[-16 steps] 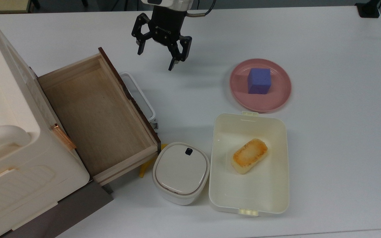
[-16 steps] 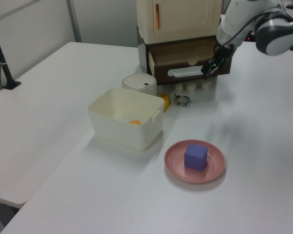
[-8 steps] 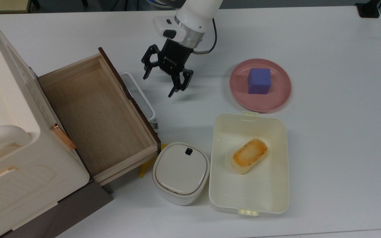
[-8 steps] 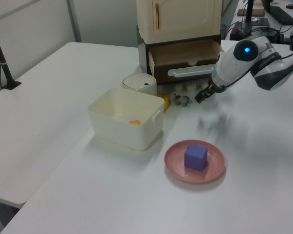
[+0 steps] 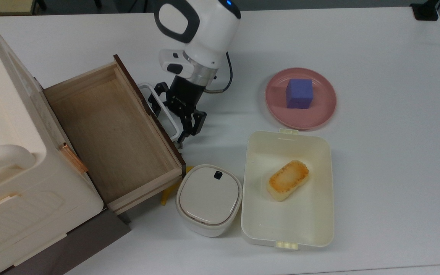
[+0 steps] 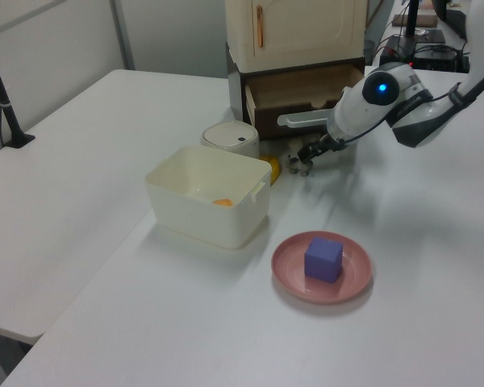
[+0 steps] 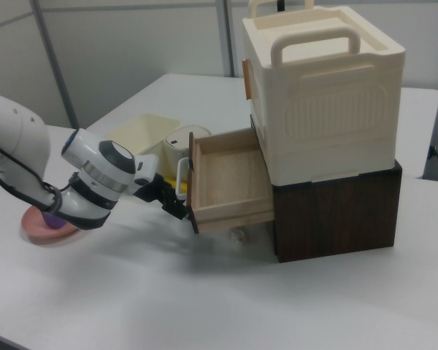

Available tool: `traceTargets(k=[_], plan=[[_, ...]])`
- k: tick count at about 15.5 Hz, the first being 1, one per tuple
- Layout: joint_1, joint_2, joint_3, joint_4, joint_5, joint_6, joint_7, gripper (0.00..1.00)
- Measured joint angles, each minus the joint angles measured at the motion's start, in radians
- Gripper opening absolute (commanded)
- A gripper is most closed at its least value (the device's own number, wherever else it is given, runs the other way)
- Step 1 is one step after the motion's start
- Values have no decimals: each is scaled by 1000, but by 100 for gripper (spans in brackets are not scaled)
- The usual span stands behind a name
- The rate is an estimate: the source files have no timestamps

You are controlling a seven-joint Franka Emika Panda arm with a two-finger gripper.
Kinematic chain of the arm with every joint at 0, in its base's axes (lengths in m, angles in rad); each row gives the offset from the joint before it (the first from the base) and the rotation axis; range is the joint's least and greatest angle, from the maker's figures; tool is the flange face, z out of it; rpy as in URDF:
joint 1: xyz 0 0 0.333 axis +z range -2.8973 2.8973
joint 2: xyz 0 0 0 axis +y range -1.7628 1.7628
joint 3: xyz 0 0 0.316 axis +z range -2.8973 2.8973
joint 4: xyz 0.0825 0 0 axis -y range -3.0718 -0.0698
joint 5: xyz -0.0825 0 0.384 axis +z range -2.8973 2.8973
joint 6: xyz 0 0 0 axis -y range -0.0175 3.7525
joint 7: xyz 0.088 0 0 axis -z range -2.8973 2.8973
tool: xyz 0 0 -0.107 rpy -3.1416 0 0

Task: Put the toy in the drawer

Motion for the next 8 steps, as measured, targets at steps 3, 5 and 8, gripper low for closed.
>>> traceTargets(k=[3,5,8], plan=[[-1,65,3,62,-2,0,6,100],[0,97,9,99,-2,0,6,100],[0,126,15,132,-2,0,6,53]])
